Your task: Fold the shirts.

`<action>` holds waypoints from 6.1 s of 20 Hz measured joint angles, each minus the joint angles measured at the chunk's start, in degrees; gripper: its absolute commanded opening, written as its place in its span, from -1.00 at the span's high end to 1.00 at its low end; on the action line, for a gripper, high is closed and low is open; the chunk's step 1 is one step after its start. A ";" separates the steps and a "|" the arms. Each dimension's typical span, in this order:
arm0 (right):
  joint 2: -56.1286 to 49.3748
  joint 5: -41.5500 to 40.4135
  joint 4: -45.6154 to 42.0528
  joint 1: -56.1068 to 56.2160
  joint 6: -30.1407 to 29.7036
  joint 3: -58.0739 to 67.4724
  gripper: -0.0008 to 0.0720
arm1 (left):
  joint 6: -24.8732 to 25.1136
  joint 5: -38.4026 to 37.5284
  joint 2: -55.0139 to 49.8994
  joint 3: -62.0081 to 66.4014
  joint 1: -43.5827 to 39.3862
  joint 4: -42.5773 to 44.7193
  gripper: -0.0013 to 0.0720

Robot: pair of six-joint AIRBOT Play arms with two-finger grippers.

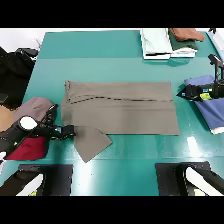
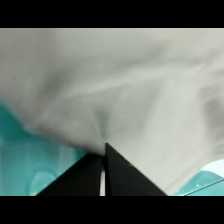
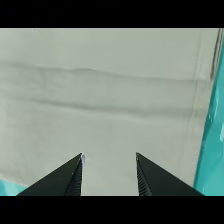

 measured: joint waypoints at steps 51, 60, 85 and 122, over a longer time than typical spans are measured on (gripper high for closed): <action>-30.67 4.04 -2.86 2.23 0.72 21.44 -0.32 | -1.64 1.97 -20.57 34.53 -1.25 17.22 -0.41; -34.32 5.53 3.76 -9.20 -5.20 18.25 -0.50 | -2.12 -1.25 -21.90 39.69 -1.31 11.85 0.90; -21.97 9.14 21.53 10.10 -6.45 32.81 0.94 | -2.56 12.63 -52.70 58.88 -28.17 0.04 0.90; -30.73 -13.62 13.94 29.68 -5.01 13.09 -0.54 | -3.76 -4.63 -14.34 64.81 -5.25 22.69 0.90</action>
